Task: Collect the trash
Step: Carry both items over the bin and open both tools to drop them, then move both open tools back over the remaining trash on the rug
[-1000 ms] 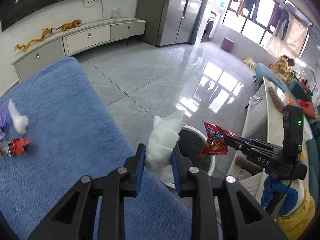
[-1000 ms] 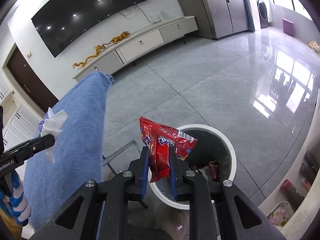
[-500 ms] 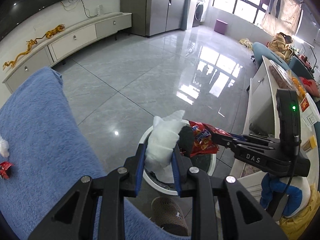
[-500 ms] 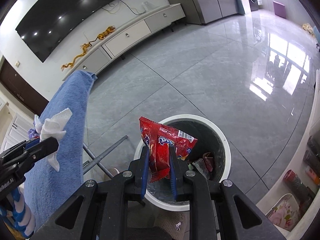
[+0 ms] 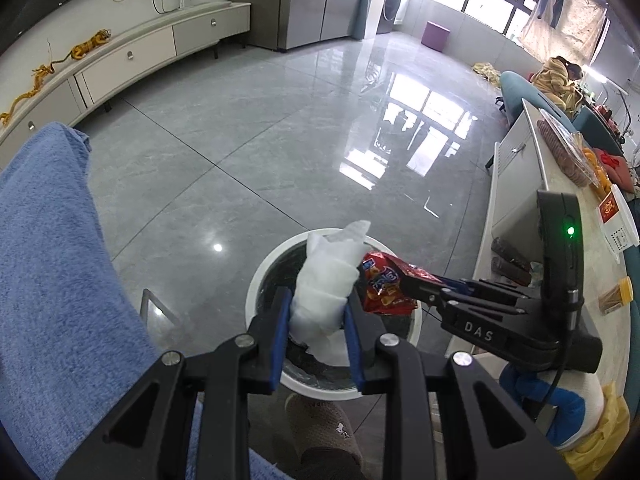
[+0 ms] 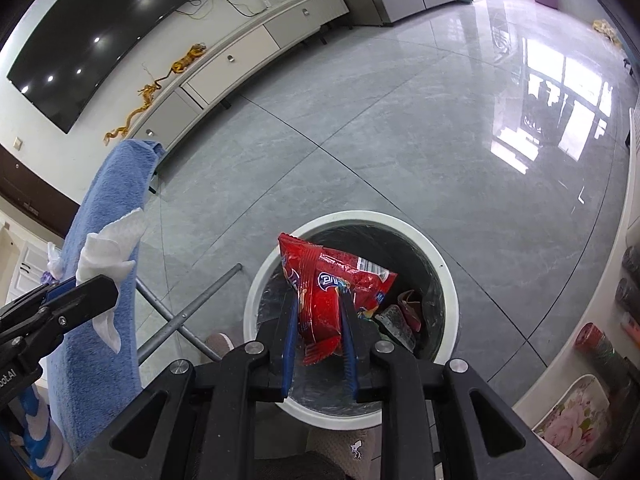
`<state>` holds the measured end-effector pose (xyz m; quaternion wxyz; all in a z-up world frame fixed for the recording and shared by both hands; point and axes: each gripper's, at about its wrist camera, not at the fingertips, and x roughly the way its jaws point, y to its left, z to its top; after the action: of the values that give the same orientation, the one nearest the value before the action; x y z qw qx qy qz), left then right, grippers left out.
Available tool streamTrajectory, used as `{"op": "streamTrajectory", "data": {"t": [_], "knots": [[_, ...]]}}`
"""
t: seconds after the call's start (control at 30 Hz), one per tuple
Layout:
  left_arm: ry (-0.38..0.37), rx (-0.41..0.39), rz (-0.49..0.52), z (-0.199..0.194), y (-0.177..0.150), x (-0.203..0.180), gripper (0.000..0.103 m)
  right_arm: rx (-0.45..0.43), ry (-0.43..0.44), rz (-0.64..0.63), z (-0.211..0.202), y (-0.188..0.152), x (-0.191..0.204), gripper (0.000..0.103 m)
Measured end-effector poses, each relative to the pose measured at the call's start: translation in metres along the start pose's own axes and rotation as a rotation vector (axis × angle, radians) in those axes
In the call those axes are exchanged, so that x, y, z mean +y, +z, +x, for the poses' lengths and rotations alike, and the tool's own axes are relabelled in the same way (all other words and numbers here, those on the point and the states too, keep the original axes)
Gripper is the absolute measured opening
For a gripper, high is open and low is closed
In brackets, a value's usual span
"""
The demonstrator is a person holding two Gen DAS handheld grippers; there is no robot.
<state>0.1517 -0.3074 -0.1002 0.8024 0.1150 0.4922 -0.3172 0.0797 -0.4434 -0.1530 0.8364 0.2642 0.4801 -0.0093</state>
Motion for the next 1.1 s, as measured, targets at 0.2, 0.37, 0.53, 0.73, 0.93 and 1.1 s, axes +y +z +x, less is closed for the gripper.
{"op": "streamTrajectory", "data": {"t": [0.2, 0.37, 0.53, 0.73, 0.93, 1.1], "knots": [[-0.034, 0.035, -0.033, 0.015, 0.008, -0.001, 0.029, 0.015, -0.009, 0.026, 0.009, 0.0, -0.008, 0.028], [-0.067, 0.052, -0.054, 0.019, 0.008, 0.004, 0.043, 0.02, -0.021, 0.048, 0.014, -0.001, -0.015, 0.042], [-0.063, 0.048, -0.055, 0.017, 0.008, 0.005, 0.044, 0.014, -0.023, 0.058, 0.011, -0.002, -0.015, 0.046], [-0.023, 0.003, -0.057, 0.004, 0.006, 0.009, 0.044, -0.011, -0.03, 0.034, 0.001, 0.0, -0.005, 0.051], [0.009, -0.026, -0.064, -0.014, 0.0, 0.018, 0.044, -0.04, -0.035, 0.001, -0.014, 0.003, 0.011, 0.056], [0.025, -0.05, -0.059, -0.029, -0.007, 0.027, 0.044, -0.065, -0.046, -0.02, -0.026, 0.002, 0.023, 0.059]]}}
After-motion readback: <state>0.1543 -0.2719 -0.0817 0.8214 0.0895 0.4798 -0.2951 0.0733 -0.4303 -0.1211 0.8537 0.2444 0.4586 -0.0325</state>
